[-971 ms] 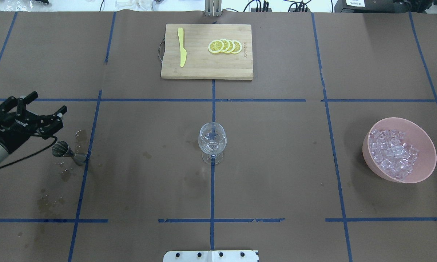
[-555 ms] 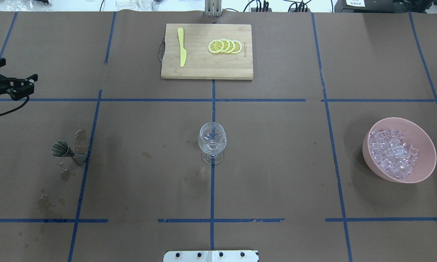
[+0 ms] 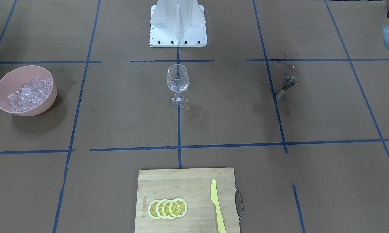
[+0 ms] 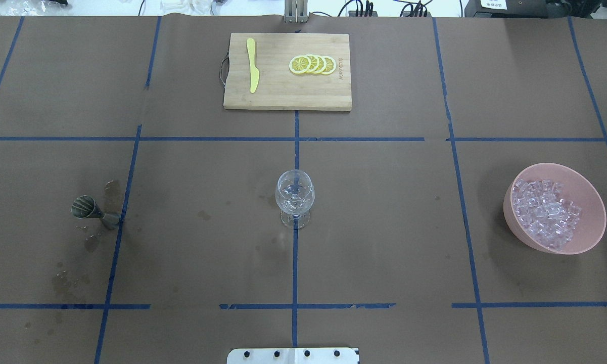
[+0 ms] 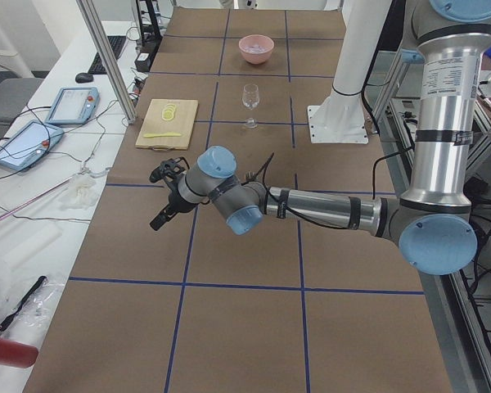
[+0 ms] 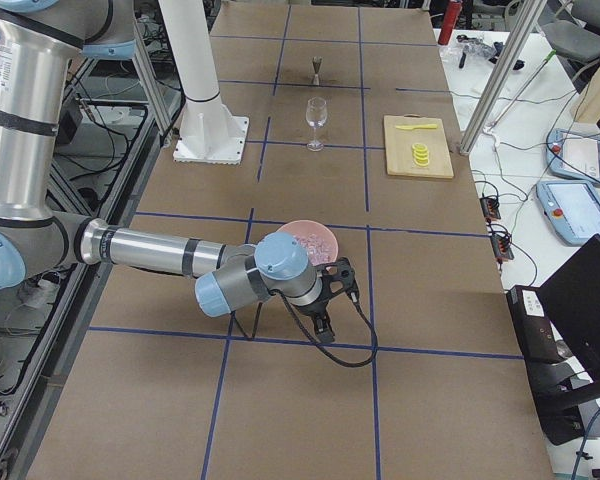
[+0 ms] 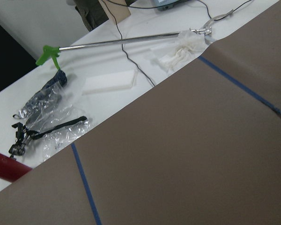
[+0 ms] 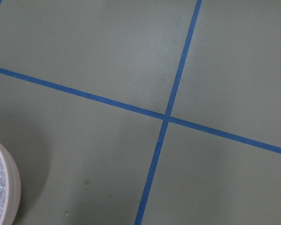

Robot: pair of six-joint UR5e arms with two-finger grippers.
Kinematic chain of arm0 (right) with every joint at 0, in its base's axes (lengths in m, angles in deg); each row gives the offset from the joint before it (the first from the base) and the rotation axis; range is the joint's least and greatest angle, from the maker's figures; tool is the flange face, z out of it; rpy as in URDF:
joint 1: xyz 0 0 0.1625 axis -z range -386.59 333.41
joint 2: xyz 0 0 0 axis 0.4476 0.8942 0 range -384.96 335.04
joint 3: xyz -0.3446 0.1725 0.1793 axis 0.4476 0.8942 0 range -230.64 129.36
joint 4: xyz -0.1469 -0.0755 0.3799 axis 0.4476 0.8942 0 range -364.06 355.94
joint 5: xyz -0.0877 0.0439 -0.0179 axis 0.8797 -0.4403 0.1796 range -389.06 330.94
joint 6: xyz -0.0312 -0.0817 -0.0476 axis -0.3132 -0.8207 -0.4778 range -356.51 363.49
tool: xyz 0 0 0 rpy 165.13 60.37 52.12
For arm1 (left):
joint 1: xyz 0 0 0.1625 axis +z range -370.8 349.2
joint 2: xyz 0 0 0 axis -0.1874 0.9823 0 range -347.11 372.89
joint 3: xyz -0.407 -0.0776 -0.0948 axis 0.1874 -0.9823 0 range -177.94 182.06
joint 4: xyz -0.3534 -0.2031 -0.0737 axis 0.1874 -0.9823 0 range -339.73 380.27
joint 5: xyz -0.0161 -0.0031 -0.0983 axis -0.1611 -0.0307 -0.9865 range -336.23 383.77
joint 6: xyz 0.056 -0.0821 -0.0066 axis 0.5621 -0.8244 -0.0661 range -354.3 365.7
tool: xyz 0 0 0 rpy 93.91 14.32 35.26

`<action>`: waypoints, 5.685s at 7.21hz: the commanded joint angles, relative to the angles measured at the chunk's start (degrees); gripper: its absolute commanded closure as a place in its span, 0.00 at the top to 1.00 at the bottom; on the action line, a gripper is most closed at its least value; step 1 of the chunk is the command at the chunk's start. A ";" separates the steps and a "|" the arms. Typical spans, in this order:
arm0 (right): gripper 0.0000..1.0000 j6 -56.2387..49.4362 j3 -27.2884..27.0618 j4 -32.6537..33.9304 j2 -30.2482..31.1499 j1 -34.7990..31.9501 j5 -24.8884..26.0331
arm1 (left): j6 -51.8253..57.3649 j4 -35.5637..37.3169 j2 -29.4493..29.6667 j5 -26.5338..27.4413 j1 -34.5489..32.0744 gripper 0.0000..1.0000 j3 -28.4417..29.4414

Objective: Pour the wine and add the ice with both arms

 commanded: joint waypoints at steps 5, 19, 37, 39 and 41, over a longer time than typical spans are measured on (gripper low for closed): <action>1.00 3.48 -0.74 -0.12 -0.01 0.00 -0.68 | 3.81 35.46 -5.62 -16.66 -3.75 1.00 -4.69; 0.82 47.46 -12.52 -15.77 5.60 45.70 25.85 | 3.47 35.02 -4.76 -17.02 -3.48 1.00 -4.90; 0.75 38.23 -13.14 -8.65 0.43 44.04 25.68 | 3.38 34.94 -4.76 -16.93 -3.39 1.00 -4.81; 0.74 38.23 -12.61 -8.65 0.78 43.86 25.77 | 3.47 34.94 -4.76 -16.93 -3.48 1.00 -4.81; 0.70 38.15 -11.13 -8.65 0.95 43.86 25.85 | 3.47 34.94 -4.76 -16.93 -3.48 1.00 -4.90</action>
